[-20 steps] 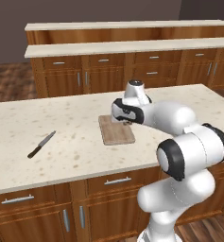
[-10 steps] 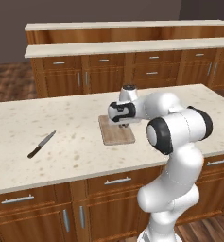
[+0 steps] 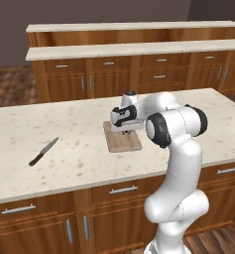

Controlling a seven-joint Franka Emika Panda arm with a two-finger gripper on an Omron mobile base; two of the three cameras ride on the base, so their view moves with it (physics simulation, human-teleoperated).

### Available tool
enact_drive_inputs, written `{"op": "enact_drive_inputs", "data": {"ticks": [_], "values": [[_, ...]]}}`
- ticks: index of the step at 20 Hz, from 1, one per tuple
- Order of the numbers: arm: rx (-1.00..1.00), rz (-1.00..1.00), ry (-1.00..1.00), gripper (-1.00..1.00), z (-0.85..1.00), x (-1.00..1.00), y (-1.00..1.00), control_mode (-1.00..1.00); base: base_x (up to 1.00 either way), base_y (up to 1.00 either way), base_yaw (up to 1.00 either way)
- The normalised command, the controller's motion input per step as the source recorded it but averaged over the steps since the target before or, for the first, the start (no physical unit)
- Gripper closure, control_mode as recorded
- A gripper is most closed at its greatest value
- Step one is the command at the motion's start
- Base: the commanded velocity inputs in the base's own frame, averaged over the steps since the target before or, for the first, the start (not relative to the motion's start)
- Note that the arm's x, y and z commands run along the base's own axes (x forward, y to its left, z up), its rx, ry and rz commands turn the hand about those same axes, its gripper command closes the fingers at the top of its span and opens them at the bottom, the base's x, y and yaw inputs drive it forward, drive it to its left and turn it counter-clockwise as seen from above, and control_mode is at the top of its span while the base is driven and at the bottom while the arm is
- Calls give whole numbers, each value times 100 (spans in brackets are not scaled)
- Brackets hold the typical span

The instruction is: Retrieve the chicken drumstick from the fridge and place it on the cutting board.

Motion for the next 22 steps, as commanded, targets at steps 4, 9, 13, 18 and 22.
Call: {"op": "enact_drive_inputs", "data": {"ticks": [4,9,13,18,22], "values": [[0,0,0,100,-63,3,0,-100,0,0,0],[1,0,1,100,-36,0,1,-100,0,0,0],[0,0,1,-100,-3,0,0,-100,0,0,0],[0,0,0,-100,0,0,0,-100,0,0,0],[0,0,2,-100,16,-5,-2,-100,0,0,0]]}}
